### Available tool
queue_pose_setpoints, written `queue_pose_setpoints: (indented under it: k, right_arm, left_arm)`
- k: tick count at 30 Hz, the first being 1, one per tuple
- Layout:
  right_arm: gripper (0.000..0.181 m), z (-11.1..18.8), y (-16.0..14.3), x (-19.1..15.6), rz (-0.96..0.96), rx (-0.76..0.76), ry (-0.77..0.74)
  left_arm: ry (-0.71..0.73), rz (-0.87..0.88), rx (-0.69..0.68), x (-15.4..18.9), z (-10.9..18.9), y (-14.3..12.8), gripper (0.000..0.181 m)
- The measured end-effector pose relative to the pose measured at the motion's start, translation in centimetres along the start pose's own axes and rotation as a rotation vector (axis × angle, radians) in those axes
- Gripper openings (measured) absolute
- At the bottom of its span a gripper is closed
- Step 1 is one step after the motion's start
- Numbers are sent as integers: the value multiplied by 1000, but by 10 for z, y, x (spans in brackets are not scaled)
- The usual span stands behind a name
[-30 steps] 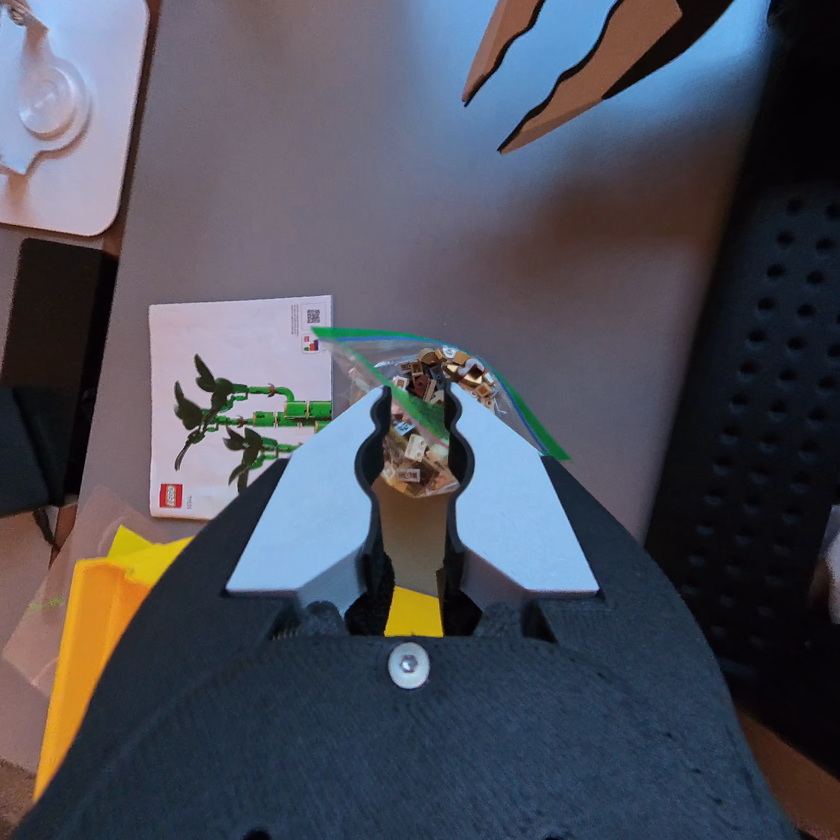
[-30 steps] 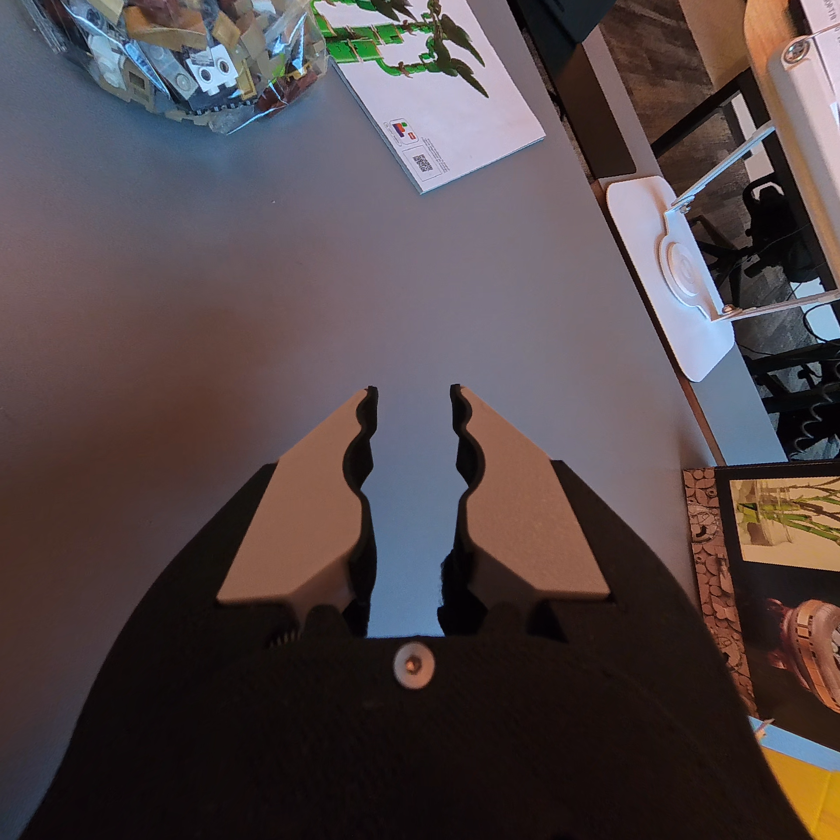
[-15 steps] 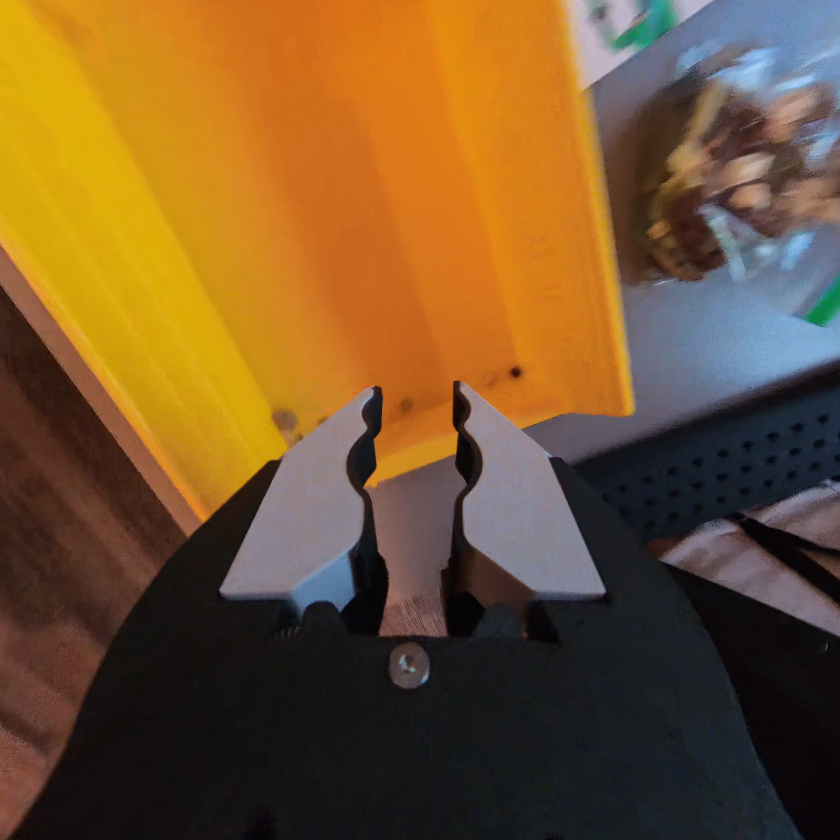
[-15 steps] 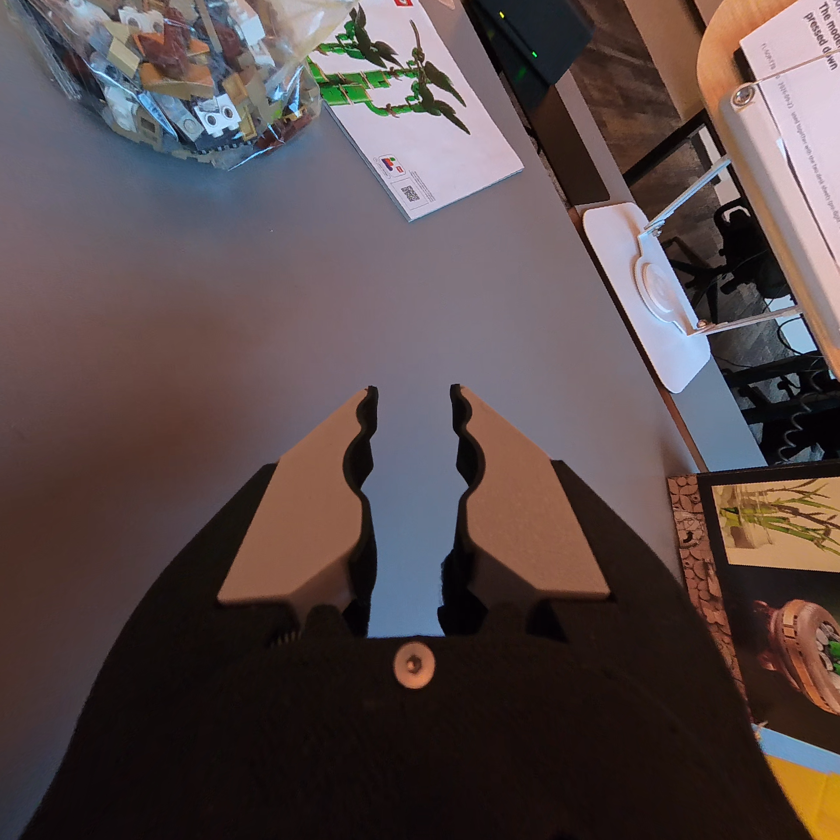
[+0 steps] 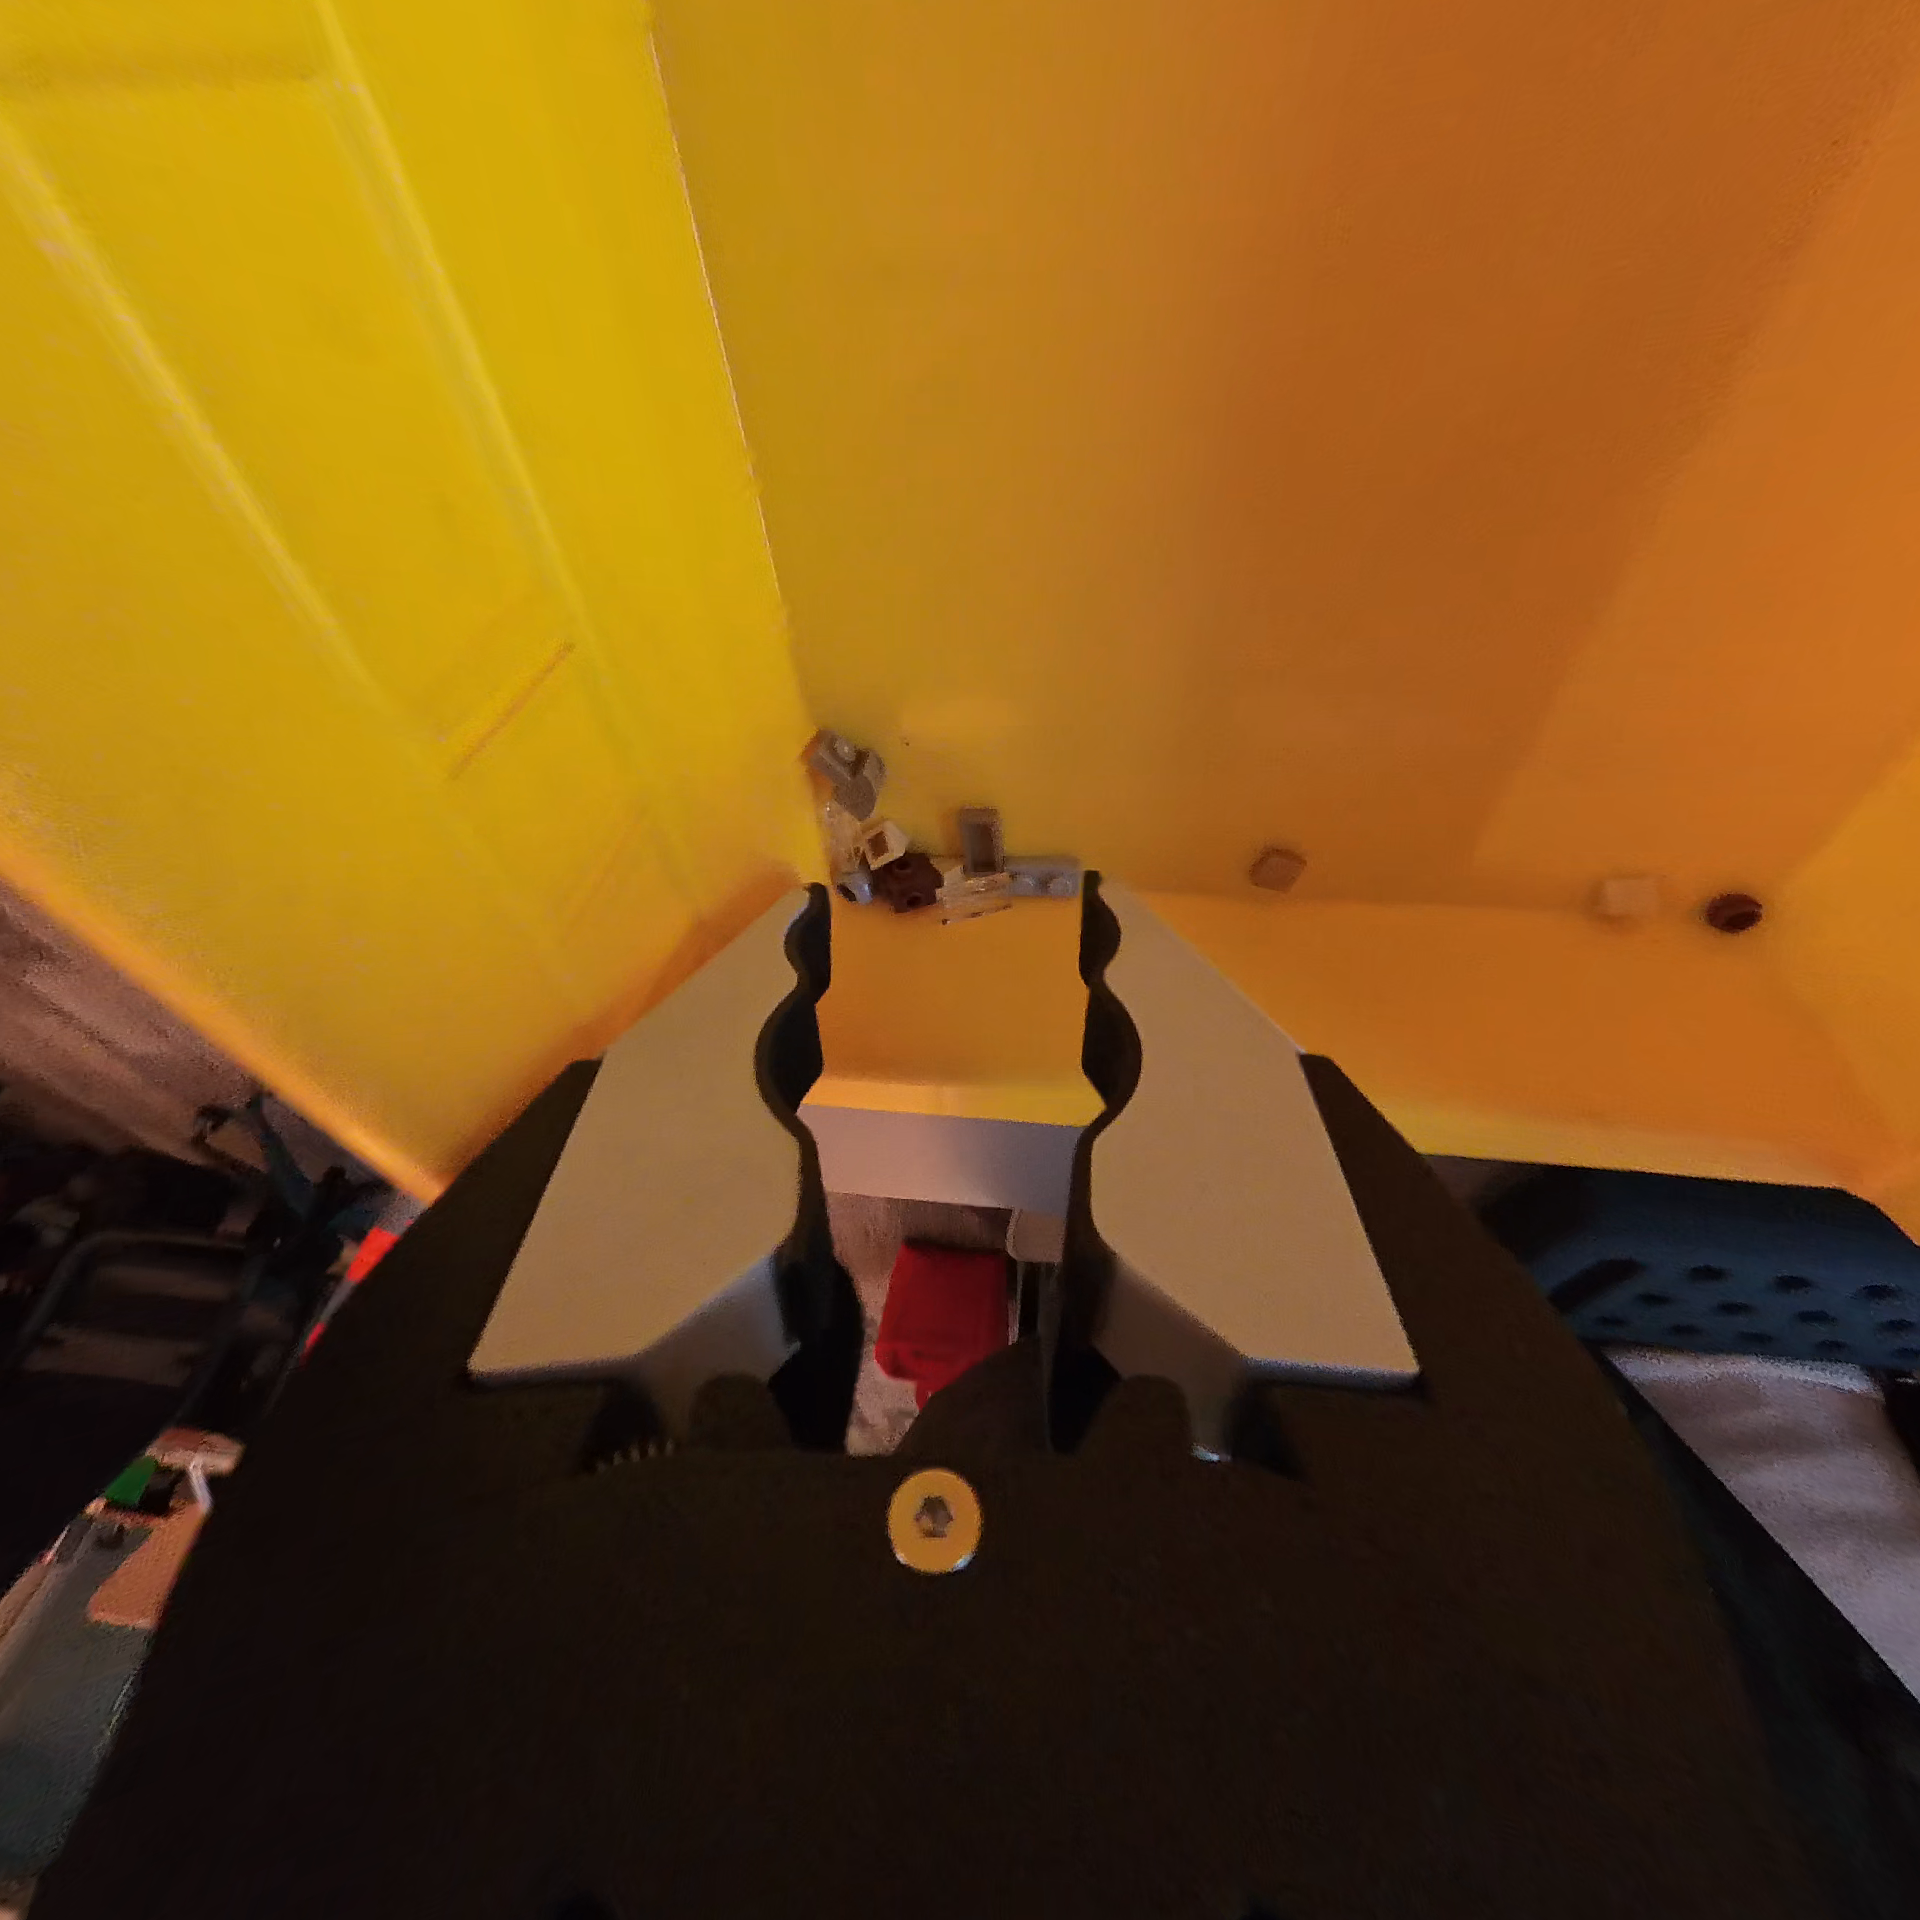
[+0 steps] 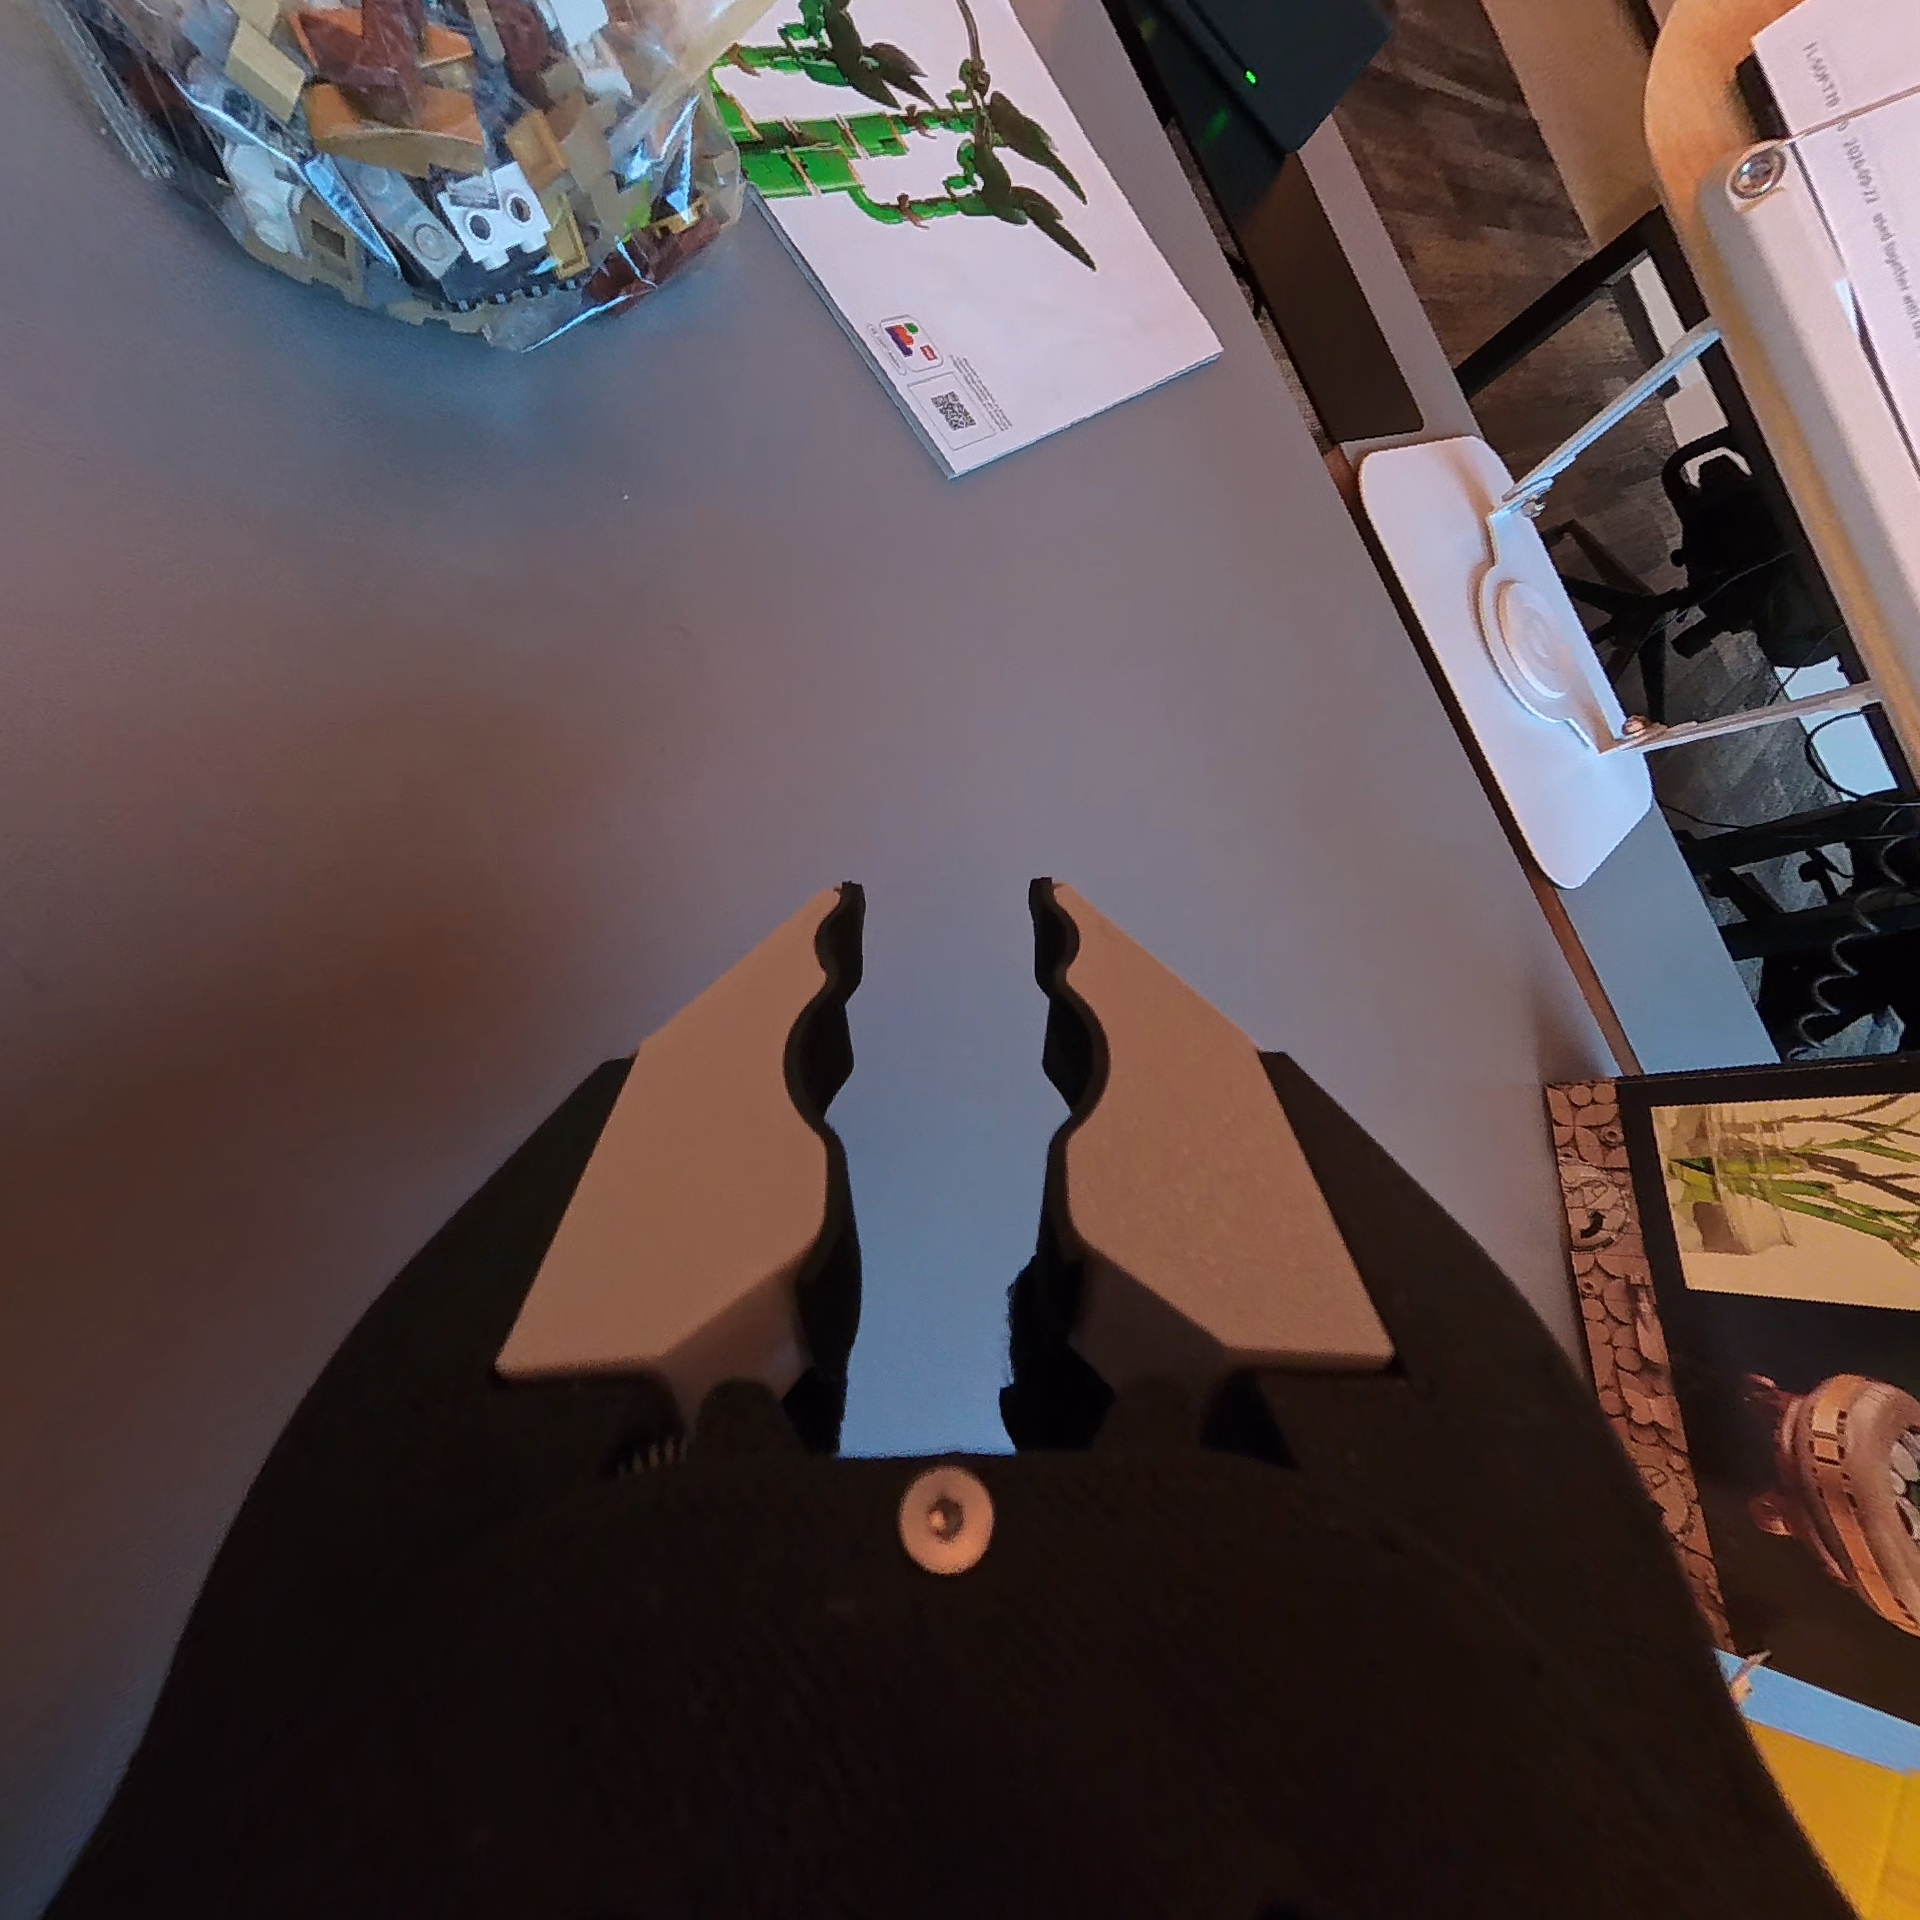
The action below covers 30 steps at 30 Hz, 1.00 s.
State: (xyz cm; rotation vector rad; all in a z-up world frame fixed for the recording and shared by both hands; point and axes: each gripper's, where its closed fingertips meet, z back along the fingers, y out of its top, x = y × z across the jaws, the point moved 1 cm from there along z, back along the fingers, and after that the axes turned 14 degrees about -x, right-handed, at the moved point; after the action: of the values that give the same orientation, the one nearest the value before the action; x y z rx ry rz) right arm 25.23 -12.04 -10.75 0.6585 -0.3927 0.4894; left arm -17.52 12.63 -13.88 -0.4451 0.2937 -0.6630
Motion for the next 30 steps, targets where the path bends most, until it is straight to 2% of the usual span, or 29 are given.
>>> queue_pose_setpoints:
  k: [5, 14, 17, 18, 20, 21, 22, 27, 30]
  right_arm:
    - [32, -3, -3, -2, 6, -18, 10]
    - [32, -6, -4, -4, 14, -32, 19]
    - [32, -5, -4, -4, 14, -30, 19]
    - [32, -5, -4, -5, 15, -31, 20]
    - [32, -6, -5, -5, 17, -34, 20]
    - [32, -6, -5, -5, 18, -34, 21]
    - [32, -6, -5, -5, 19, -34, 21]
    - [32, -5, -5, -5, 17, -34, 20]
    - [32, -6, -5, -5, 18, -37, 23]
  left_arm:
    - [-2, 3, -104, 2, -16, -1, 45]
    - [43, -22, -179, 0, -18, 0, 36]
    - [48, -50, -169, 4, -17, 1, 36]
    - [60, -59, -165, 4, -16, 2, 23]
    - [80, -78, -149, 5, -14, 4, 17]
    - [81, -88, -138, 6, -13, 5, 4]
    - [62, -105, -125, 10, -11, 7, 0]
    - [58, -157, -132, 16, -14, 9, 0]
    - [52, -156, -87, 16, -9, 10, 0]
